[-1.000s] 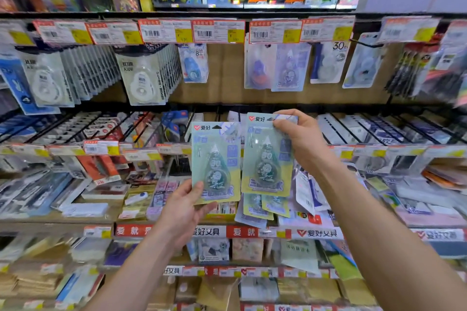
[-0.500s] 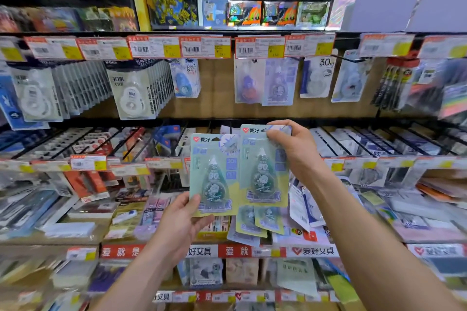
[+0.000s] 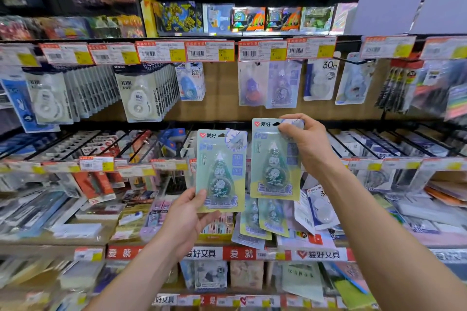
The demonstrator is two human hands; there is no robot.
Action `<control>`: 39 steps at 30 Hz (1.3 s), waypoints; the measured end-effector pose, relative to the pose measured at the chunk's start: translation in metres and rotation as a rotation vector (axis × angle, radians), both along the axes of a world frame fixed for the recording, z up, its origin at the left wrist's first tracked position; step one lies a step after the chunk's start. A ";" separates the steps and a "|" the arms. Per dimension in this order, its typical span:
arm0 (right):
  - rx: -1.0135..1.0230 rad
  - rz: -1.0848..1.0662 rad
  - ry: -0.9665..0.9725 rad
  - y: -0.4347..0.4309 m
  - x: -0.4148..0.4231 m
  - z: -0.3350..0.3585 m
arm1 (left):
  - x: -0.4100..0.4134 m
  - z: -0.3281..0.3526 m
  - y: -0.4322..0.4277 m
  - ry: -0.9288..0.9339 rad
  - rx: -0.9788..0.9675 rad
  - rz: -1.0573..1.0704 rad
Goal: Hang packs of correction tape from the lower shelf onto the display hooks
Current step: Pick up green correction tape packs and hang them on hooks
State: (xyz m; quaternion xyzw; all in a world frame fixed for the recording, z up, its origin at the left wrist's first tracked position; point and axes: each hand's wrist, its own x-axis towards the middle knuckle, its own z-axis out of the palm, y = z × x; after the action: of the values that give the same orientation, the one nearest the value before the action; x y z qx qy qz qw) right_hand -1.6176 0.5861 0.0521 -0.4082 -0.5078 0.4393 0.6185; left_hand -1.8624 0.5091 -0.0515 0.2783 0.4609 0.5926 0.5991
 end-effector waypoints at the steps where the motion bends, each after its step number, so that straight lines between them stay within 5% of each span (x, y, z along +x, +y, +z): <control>1: 0.006 0.000 -0.001 0.000 0.000 0.000 | 0.001 0.001 -0.002 0.002 -0.007 0.007; 19: 0.085 -0.108 -0.069 0.032 0.042 0.033 | -0.003 0.004 -0.005 0.060 0.013 -0.032; 39: 0.182 -0.199 0.079 0.075 0.089 0.094 | 0.012 0.009 0.004 0.049 0.024 -0.059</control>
State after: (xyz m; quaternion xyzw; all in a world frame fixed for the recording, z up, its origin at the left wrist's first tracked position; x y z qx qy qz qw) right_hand -1.5281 0.6606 0.1458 -0.3812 -0.4778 0.3433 0.7131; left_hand -1.8500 0.5132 -0.0425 0.3133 0.4599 0.5732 0.6015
